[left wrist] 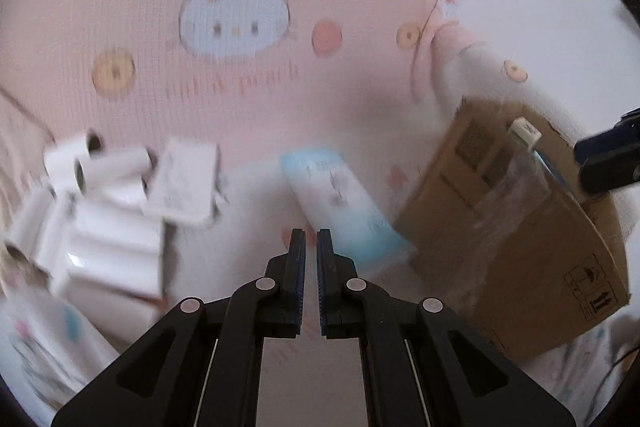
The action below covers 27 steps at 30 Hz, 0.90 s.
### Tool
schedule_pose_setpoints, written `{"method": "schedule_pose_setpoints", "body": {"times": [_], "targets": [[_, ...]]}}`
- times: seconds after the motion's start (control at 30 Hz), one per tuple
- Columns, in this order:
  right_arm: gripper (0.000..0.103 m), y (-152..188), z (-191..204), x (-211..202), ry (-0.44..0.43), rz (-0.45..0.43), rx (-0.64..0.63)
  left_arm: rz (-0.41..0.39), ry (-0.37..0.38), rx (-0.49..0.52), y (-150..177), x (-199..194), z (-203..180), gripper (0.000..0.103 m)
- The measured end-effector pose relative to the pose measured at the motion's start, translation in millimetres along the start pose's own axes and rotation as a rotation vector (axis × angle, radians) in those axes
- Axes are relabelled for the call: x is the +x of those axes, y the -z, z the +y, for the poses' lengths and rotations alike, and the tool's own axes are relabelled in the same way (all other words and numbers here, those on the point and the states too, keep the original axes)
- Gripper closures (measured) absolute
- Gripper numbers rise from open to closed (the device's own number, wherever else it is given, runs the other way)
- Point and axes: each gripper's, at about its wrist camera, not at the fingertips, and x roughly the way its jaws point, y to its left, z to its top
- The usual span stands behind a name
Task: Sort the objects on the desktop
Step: 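Move the left tool down onto a white tube in the pile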
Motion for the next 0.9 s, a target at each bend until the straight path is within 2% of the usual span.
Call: {"method": "schedule_pose_setpoints", "body": {"times": [0.07, 0.23, 0.37, 0.4, 0.47, 0.57, 0.63, 0.77, 0.9], "targets": [[0.06, -4.2, 8.2, 6.7, 0.004, 0.017, -0.018, -0.042, -0.049, -0.01, -5.4, -3.4, 10.0, 0.098], [0.06, -20.3, 34.5, 26.8, 0.002, 0.019, -0.055, -0.057, -0.134, -0.249, -12.8, -8.6, 70.9, 0.098], [0.06, -35.1, 45.2, 43.7, -0.026, -0.06, 0.012, -0.157, -0.173, -0.474, -14.2, -30.2, 129.9, 0.098], [0.06, -39.7, 46.7, 49.8, -0.03, -0.103, 0.042, -0.18, -0.188, -0.519, -14.1, -35.4, 142.1, 0.098], [0.06, -45.3, 50.1, 57.4, -0.072, -0.16, 0.08, -0.203, -0.212, -0.594, -14.4, -41.6, 165.1, 0.098], [0.06, -50.4, 54.3, 73.7, -0.205, -0.235, 0.147, -0.208, -0.248, -0.675, -14.3, -45.2, 196.1, 0.098], [0.06, -52.9, 64.3, 86.5, -0.257, -0.268, 0.157, -0.186, -0.235, -0.717, -14.1, -44.3, 212.0, 0.098], [0.06, -60.7, 89.3, 114.0, -0.31, -0.286, 0.12, -0.111, -0.121, -0.805, -13.0, -28.7, 239.3, 0.098], [0.06, -70.8, 101.0, 146.7, -0.41, -0.272, 0.155, -0.057, -0.098, -0.789, -17.5, -12.1, 241.4, 0.098]]}}
